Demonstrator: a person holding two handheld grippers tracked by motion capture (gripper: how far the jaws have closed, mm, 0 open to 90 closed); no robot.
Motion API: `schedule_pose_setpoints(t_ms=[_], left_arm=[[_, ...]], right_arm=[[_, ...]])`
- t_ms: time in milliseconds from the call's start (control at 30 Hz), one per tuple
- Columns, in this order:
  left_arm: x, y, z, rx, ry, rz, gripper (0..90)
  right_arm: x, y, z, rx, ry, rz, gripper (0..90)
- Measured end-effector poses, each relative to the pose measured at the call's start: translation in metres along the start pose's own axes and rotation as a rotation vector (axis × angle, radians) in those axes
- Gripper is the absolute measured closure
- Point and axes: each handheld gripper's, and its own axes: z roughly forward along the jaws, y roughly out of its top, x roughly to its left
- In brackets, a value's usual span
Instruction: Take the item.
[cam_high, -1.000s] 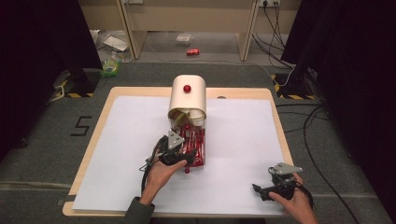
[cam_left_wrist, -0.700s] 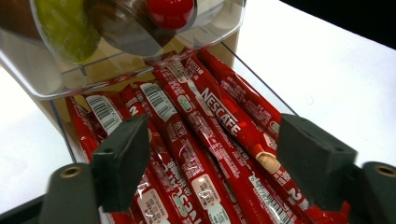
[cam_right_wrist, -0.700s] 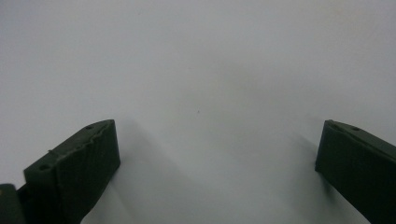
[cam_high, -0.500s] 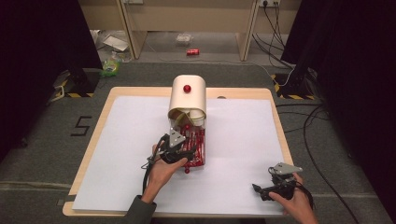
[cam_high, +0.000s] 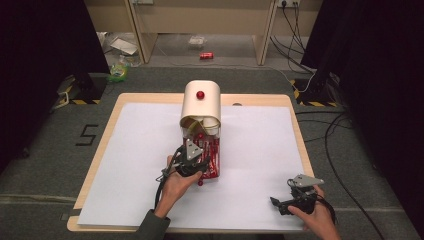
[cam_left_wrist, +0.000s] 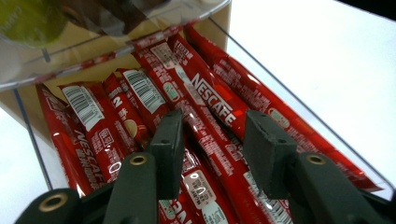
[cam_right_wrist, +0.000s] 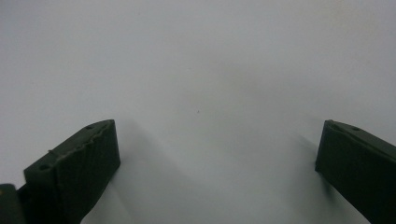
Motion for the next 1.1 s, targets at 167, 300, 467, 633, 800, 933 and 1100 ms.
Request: schedule_pose_setpoints(t_ms=[167, 300, 467, 633, 800, 933, 1100], left_arm=[[-0.003, 0.0, 0.001, 0.004, 0.024, 0.039, 59.4], [-0.002, -0.001, 0.0, -0.011, 0.031, 0.035, 68.7], [0.0, -0.002, -0.004, -0.044, 0.017, 0.029, 79.3], [0.011, 0.001, -0.016, -0.071, -0.019, -0.028, 84.0], [0.022, 0.004, -0.031, -0.076, -0.011, -0.023, 84.6], [0.027, 0.002, -0.037, -0.043, -0.015, -0.009, 84.6], [0.029, -0.002, -0.04, -0.017, -0.012, 0.014, 84.4]], right_arm=[[0.0, 0.0, 0.0, 0.001, 0.001, 0.0, 0.3], [0.0, 0.0, 0.0, 0.001, 0.0, 0.0, 0.3], [0.0, 0.0, 0.0, 0.001, 0.0, 0.0, 0.2], [0.0, 0.0, 0.0, 0.0, 0.0, -0.001, 0.3], [0.0, 0.0, 0.0, 0.001, 0.0, 0.0, 0.3], [0.0, 0.0, 0.0, 0.0, 0.0, -0.001, 0.3], [0.0, 0.0, 0.0, 0.001, 0.0, -0.001, 0.3]])
